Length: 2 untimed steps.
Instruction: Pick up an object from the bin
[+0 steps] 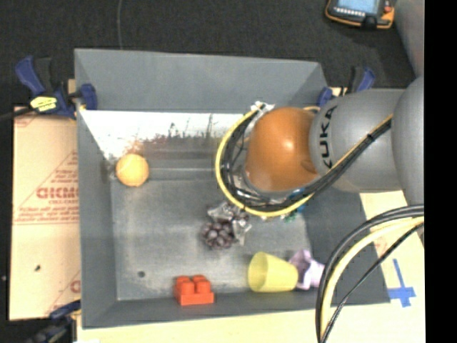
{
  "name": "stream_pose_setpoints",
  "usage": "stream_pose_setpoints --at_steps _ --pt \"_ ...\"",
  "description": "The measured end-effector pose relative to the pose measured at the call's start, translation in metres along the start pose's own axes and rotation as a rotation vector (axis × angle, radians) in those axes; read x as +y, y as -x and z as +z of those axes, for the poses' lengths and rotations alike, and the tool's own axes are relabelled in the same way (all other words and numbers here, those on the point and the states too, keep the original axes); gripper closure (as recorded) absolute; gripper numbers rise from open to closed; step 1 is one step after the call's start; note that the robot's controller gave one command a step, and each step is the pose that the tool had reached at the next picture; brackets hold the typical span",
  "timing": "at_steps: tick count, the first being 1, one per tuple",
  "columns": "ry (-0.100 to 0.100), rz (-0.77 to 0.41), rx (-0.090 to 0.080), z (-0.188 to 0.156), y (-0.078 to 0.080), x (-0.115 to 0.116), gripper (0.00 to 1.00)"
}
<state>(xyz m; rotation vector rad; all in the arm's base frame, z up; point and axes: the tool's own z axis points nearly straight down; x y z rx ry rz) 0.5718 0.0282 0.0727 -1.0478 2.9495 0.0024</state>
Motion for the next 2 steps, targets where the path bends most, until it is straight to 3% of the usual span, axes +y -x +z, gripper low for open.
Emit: stream_pose_setpoints --at_steps 2 --pt "0.0 0.003 0.001 -0.033 -0.001 0.0 1.0"
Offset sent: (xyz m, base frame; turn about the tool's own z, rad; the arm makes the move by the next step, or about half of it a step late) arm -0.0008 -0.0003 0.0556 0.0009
